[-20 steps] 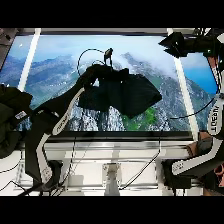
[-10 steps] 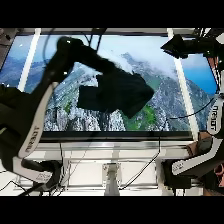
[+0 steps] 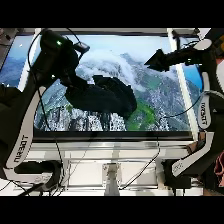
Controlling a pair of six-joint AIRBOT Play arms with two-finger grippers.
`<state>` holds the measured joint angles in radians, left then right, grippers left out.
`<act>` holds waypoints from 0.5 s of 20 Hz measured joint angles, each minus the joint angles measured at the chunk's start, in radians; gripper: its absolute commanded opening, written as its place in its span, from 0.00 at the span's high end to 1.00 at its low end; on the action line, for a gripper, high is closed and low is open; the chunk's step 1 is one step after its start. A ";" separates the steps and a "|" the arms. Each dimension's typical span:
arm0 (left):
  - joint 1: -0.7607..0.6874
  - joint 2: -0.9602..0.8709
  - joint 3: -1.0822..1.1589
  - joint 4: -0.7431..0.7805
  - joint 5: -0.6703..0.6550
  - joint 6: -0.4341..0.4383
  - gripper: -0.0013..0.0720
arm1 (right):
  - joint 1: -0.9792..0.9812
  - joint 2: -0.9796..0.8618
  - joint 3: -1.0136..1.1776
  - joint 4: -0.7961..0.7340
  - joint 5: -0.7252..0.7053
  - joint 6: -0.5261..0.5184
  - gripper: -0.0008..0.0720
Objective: Fold the clothes and pants, and hang the long-sleeved shirts on hangers.
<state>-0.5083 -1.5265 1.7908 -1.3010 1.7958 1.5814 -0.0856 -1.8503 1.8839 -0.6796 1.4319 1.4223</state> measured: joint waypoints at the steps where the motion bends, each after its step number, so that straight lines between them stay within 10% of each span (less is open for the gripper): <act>1: 0.000 0.001 -0.036 0.022 0.009 0.007 0.95 | 0.023 -0.016 -0.002 0.020 0.013 -0.007 0.40; 10: 0.001 0.003 -0.184 0.123 -0.058 0.019 0.95 | 0.214 -0.119 -0.007 0.110 -0.008 -0.116 0.37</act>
<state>-0.5076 -1.5234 1.6070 -1.1778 1.7378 1.6005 0.1287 -1.9697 1.8767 -0.5697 1.4242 1.3067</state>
